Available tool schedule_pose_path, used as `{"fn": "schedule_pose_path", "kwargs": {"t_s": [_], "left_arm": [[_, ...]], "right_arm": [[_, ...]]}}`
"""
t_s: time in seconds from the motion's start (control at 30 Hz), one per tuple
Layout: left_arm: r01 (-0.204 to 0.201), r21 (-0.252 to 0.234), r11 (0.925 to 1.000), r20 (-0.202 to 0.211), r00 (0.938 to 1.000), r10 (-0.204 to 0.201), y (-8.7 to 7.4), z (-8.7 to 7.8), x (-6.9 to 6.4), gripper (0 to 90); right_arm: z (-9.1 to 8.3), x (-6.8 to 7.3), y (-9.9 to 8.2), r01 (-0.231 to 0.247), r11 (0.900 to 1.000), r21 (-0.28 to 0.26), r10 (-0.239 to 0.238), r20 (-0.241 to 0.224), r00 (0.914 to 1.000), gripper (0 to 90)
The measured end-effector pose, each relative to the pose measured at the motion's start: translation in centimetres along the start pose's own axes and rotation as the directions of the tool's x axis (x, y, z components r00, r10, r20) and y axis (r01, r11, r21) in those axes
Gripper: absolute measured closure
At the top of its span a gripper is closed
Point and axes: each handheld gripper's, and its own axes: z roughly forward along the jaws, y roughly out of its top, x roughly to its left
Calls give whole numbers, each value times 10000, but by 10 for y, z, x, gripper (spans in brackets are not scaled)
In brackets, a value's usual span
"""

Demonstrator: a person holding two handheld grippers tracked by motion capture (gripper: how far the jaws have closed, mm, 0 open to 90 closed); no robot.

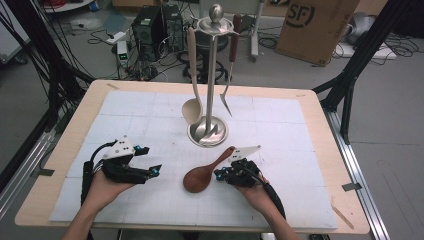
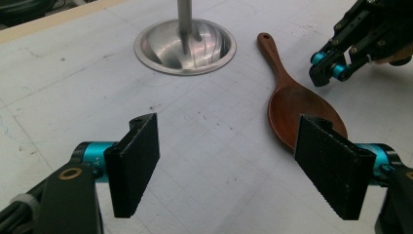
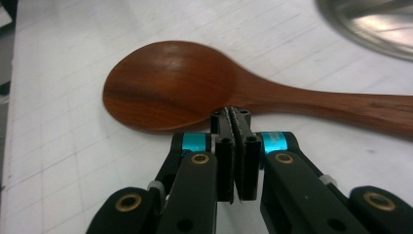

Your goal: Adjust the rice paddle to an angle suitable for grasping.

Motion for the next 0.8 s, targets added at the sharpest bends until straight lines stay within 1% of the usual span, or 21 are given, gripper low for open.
{"fn": "schedule_pose_path", "kwargs": {"t_s": [0.03,0.07,0.1,0.2,0.23,0.3,0.37,0.4,0.5,0.57,0.67,0.8], "left_arm": [[-3,-6,10000,-6,10000,3,0,0,0,254],[-1,-12,10000,-7,10000,0,0,0,0,254],[-19,8,10000,-7,10000,19,0,0,0,255],[-9,-13,10000,-8,10000,8,0,0,0,254],[-7,-13,10000,-5,10000,7,0,0,0,254],[-7,-26,10000,3,10000,7,0,0,1,255],[22,-38,10000,-5,10000,-22,0,0,1,256],[21,-39,10000,0,10000,-21,0,0,1,255],[15,-47,10000,13,10000,-15,0,0,1,256],[-5,-35,10000,42,10000,5,0,0,1,255],[-15,-25,10000,33,10000,15,0,0,1,255],[-32,-4,10000,48,10000,32,0,2,1,255]], "right_arm": [[-3,-3,0,-115,9999,-4,115,45,9999,888],[-5,-6,0,-110,9999,-107,112,158,9998,889],[-8,-10,1,-231,9996,-178,235,232,9995,889],[-17,-22,3,-403,9977,-553,433,536,9976,891],[-19,-26,4,-395,9972,-632,439,709,9965,893],[-23,-34,7,-465,9942,-970,554,916,9942,893],[-25,-42,11,-511,9928,-1086,643,1223,9904,893],[-25,-45,12,-639,9910,-1177,792,1308,9882,893],[-23,-57,12,-823,9880,-1309,1036,1654,9808,893],[-19,-63,11,-872,9885,-1233,1091,1837,9769,893],[-14,-68,8,-982,9887,-1135,1190,1934,9739,893],[-11,-70,9,-1041,9866,-1258,1294,2129,9685,893]]}}
